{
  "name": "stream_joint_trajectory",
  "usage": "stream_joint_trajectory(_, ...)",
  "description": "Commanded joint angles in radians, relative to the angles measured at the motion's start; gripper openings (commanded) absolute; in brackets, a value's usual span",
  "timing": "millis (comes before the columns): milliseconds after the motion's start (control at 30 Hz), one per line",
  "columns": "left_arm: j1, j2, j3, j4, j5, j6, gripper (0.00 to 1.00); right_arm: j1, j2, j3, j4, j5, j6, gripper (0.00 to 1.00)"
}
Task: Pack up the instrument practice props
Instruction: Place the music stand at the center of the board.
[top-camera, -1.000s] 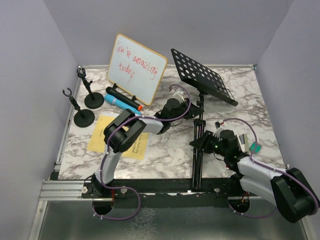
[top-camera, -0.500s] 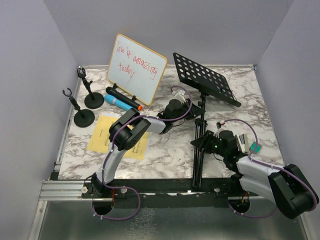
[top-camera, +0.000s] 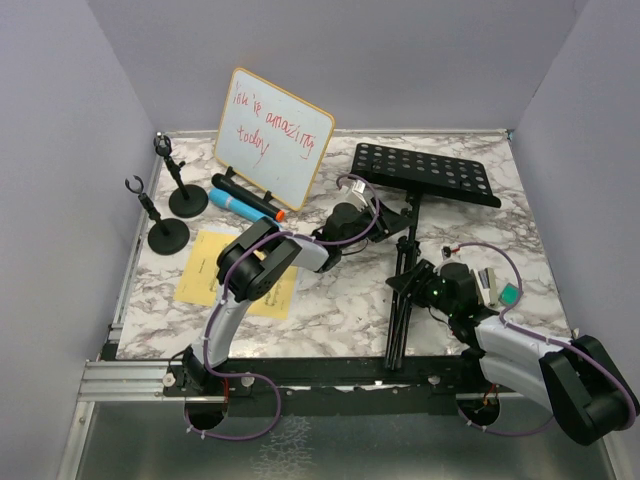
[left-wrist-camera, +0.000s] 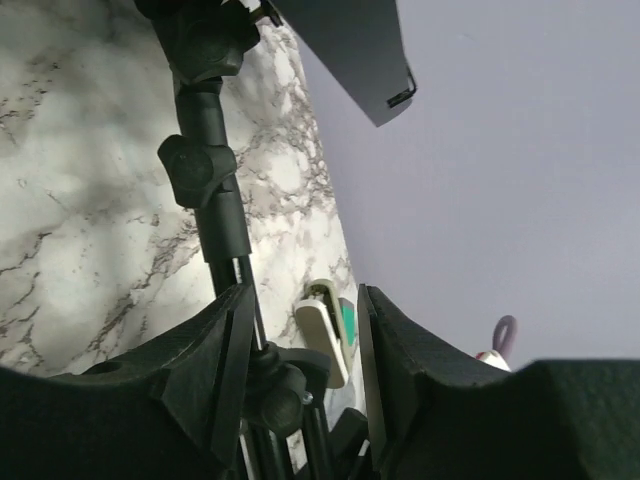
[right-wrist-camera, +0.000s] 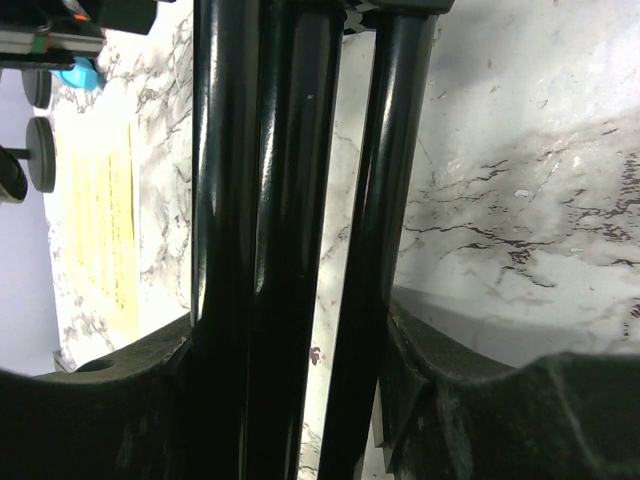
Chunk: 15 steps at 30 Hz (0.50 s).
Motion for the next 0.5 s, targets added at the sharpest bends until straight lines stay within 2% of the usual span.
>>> stream_joint_trajectory(0,-0.005,-0.068,-0.037,0.075,0.002,-0.033,0.51,-0.01,-0.008,-0.001,0.073,0.103,-0.067,0.01)
stream_joint_trajectory(267,0.024,-0.185,-0.176,0.069,-0.017,0.024,0.59,-0.009,0.015,0.024,0.012,0.099,-0.07,0.01)
stream_joint_trajectory(467,0.073,-0.313,-0.318,-0.03,-0.032,0.139,0.62,-0.009,0.044,0.05,-0.073,0.103,-0.064,0.3)
